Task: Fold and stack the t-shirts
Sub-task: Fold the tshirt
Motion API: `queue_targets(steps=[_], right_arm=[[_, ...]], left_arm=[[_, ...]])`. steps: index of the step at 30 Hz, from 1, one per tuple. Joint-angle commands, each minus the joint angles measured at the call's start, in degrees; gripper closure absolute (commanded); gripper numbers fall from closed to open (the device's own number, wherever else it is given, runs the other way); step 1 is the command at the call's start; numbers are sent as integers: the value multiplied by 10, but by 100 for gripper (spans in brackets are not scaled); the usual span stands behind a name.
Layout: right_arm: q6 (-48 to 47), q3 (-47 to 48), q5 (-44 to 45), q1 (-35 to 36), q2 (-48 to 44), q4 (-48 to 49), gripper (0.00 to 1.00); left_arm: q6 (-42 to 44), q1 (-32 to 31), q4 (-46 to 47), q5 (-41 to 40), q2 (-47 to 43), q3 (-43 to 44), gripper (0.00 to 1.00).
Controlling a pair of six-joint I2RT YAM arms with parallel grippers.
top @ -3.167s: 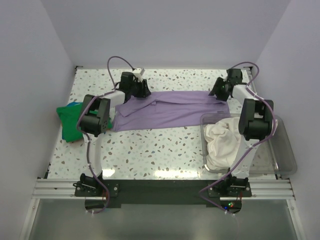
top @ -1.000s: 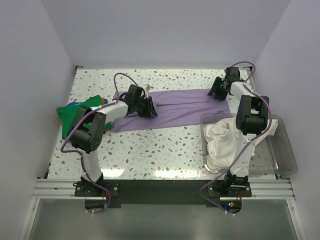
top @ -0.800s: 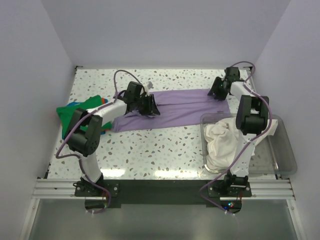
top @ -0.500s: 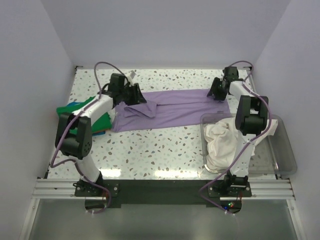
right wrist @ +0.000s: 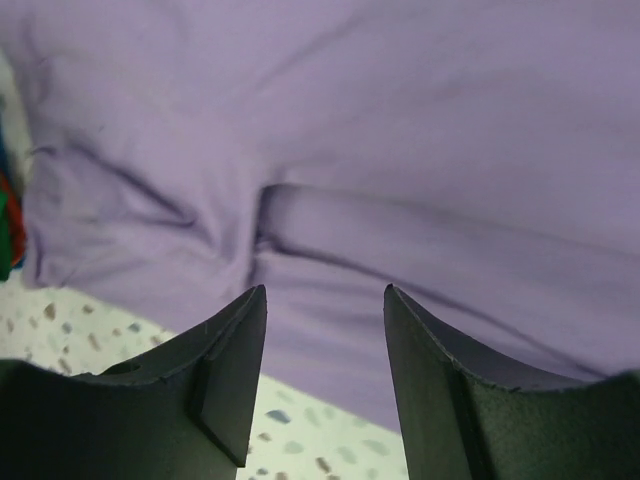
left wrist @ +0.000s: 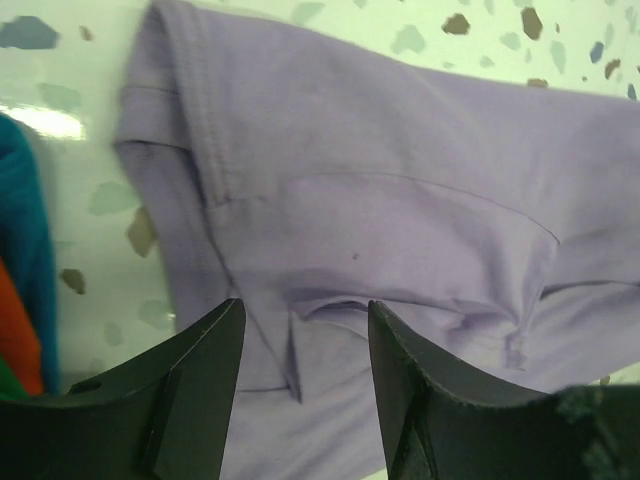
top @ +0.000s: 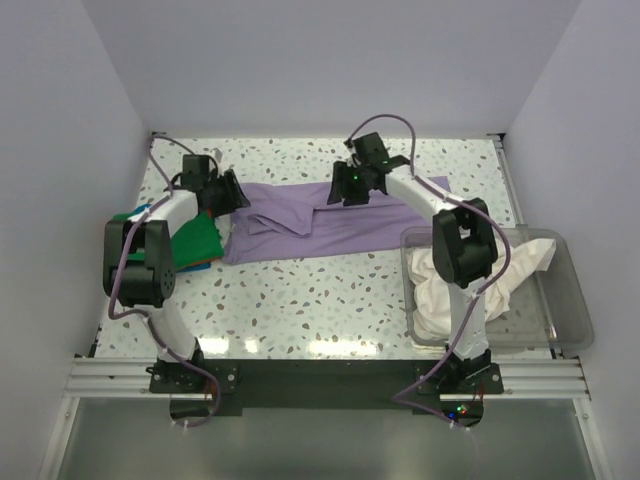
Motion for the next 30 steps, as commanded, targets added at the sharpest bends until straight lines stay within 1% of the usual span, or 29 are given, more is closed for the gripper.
queue_targets(steps=[1,2,6,10,11,21,30], right_arm=[[43,29,-43,33,9,-4,46],[47,33,-50,50,14,-6,46],[55,31,-52,85,34,-14,47],[51,34,-45,100,53,-28,49],[50,34,-45,99,56,-31,49],[53,42,-52,104,74,-31,53],[53,52,-73,107,86,-38,63]], left_arm=[[-3,21,41,25,8,5,43],[-1,21,37,28,16,13,43],[1,21,39,42,28,15,43],[-3,22,46,47,30,10,42],[-4,33,50,49,29,9,42],[-8,33,62,55,38,14,41],[-5,29,52,62,60,24,41]])
